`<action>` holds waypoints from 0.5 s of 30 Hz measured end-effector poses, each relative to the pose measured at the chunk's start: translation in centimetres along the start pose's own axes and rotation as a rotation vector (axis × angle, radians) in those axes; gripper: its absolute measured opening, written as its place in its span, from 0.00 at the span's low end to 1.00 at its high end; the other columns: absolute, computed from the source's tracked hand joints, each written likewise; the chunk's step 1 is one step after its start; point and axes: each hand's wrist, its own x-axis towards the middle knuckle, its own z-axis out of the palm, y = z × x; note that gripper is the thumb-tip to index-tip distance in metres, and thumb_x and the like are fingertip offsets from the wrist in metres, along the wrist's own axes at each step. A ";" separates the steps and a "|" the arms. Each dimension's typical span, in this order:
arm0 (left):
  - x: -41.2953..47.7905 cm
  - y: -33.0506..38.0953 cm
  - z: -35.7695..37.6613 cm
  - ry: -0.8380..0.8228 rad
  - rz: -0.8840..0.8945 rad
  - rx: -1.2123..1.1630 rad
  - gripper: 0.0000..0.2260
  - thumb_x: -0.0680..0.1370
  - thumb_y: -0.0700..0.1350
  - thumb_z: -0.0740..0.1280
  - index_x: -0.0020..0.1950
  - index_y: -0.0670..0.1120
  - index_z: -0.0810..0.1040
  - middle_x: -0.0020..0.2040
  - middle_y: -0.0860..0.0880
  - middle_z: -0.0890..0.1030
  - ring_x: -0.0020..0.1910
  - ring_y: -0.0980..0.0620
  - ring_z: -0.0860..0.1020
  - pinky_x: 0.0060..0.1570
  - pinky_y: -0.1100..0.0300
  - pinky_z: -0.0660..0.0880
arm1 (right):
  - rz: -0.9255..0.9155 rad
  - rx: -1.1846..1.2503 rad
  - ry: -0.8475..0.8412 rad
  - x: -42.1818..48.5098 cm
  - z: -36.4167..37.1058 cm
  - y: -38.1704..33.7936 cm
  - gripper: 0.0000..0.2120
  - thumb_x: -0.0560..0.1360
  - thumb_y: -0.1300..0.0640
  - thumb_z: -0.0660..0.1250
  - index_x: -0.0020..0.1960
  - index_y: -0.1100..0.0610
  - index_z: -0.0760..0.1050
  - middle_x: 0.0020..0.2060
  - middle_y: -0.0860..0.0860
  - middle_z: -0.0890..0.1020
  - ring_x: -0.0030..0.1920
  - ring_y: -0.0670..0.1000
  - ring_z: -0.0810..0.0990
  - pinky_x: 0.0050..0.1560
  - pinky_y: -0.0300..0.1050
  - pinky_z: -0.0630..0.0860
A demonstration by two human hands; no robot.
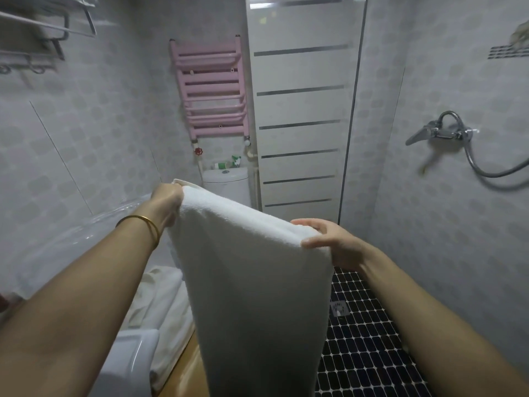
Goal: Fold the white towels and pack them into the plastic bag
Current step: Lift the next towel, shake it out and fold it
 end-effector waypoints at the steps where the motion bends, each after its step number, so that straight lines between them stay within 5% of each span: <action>1: 0.1 -0.4 -0.1 -0.004 -0.002 0.028 0.21 0.82 0.51 0.54 0.69 0.39 0.69 0.68 0.42 0.71 0.65 0.39 0.70 0.63 0.52 0.68 | -0.008 -0.112 -0.018 -0.1 0.2 -0.3 0.30 0.63 0.62 0.74 0.64 0.56 0.72 0.60 0.55 0.78 0.57 0.55 0.80 0.53 0.48 0.79; 7: -0.1 -2.1 -0.4 -0.076 0.114 0.344 0.19 0.83 0.44 0.53 0.69 0.32 0.67 0.70 0.34 0.68 0.69 0.37 0.66 0.69 0.51 0.62 | -0.061 -1.134 0.063 0.5 0.6 -1.0 0.36 0.64 0.58 0.77 0.69 0.49 0.69 0.61 0.49 0.69 0.61 0.48 0.69 0.58 0.38 0.67; 12: -2.3 -1.7 -1.1 -0.223 0.141 0.713 0.15 0.81 0.39 0.58 0.65 0.34 0.74 0.67 0.39 0.74 0.67 0.42 0.71 0.63 0.58 0.65 | -0.034 -1.217 0.226 0.6 0.6 -1.4 0.24 0.67 0.56 0.73 0.61 0.42 0.74 0.47 0.49 0.65 0.44 0.56 0.76 0.45 0.43 0.73; 15: -2.5 -2.8 -1.4 -0.274 0.150 0.851 0.16 0.81 0.37 0.55 0.65 0.35 0.73 0.66 0.39 0.74 0.65 0.43 0.72 0.61 0.58 0.67 | -0.089 -1.233 0.308 0.6 0.8 -2.2 0.10 0.66 0.54 0.76 0.39 0.49 0.74 0.48 0.53 0.67 0.43 0.57 0.76 0.46 0.47 0.76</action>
